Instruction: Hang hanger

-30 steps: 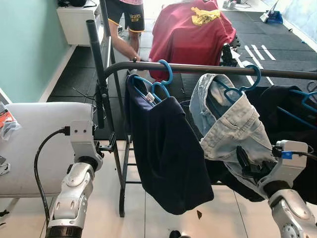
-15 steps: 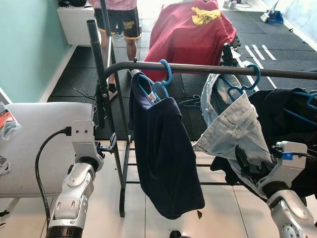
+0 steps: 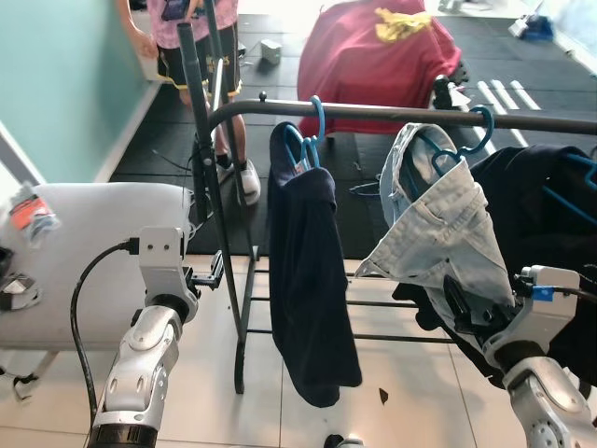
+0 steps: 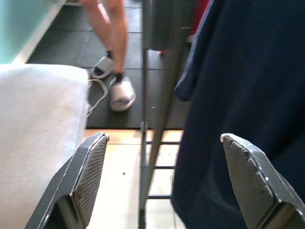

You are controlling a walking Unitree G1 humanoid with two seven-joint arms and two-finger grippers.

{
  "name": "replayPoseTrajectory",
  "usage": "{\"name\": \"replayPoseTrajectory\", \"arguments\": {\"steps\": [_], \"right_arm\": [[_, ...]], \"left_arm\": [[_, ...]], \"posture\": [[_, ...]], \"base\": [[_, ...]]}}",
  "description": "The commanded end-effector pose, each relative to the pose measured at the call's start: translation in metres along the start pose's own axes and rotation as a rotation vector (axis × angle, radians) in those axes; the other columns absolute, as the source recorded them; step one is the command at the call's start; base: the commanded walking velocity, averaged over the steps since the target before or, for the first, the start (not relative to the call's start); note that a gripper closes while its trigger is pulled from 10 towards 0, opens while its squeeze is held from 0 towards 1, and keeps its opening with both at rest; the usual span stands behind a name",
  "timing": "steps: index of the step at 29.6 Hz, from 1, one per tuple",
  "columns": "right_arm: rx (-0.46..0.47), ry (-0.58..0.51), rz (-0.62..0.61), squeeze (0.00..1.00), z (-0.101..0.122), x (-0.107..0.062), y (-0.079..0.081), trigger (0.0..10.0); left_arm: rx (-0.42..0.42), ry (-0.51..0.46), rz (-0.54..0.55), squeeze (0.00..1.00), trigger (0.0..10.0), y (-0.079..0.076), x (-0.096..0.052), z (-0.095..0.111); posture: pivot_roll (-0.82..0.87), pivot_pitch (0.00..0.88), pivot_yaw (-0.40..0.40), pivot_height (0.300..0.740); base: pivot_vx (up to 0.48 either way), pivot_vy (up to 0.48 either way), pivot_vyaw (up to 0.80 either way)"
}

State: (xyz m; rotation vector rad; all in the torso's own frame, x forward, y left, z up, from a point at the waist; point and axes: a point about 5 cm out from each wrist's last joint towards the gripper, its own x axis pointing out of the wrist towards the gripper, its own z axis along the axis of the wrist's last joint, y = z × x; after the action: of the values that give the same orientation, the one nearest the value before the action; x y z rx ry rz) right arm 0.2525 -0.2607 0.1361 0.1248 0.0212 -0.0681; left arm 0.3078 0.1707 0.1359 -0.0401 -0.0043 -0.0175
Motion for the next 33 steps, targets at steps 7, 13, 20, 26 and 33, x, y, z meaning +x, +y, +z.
{"name": "replayPoseTrajectory", "arguments": {"steps": [7,13,20,26,33], "right_arm": [[0.02,0.016,-0.014,0.0,-0.008,-0.004,-0.003,10.0],[0.019,0.016,-0.013,0.0,-0.007,0.0,-0.003,10.0],[0.017,0.016,-0.01,0.0,-0.007,0.0,-0.003,10.0],[0.009,0.021,-0.003,0.0,-0.008,0.001,-0.003,10.0],[-0.004,0.028,0.01,0.0,-0.008,0.002,-0.002,10.0]], "left_arm": [[0.019,0.038,0.004,0.0,10.0,0.003,0.0,-0.007],[0.024,0.04,-0.004,0.0,10.0,0.001,0.003,-0.006],[0.063,0.02,-0.082,0.0,10.0,-0.008,0.003,-0.003],[0.104,0.021,-0.122,0.0,10.0,-0.013,0.006,-0.004],[0.113,0.019,-0.129,0.0,10.0,-0.014,0.007,-0.004]], "posture": [[-0.07,0.171,0.002,0.74],[-0.07,0.175,0.001,0.74],[-0.07,0.178,-0.003,0.74],[-0.07,0.176,-0.003,0.74],[-0.07,0.169,-0.012,0.74]], "base": [[-0.354,0.0,0.0],[-0.347,0.0,0.0],[-0.049,0.0,0.0],[0.0,-0.294,0.0],[0.0,-0.47,0.0]]}}
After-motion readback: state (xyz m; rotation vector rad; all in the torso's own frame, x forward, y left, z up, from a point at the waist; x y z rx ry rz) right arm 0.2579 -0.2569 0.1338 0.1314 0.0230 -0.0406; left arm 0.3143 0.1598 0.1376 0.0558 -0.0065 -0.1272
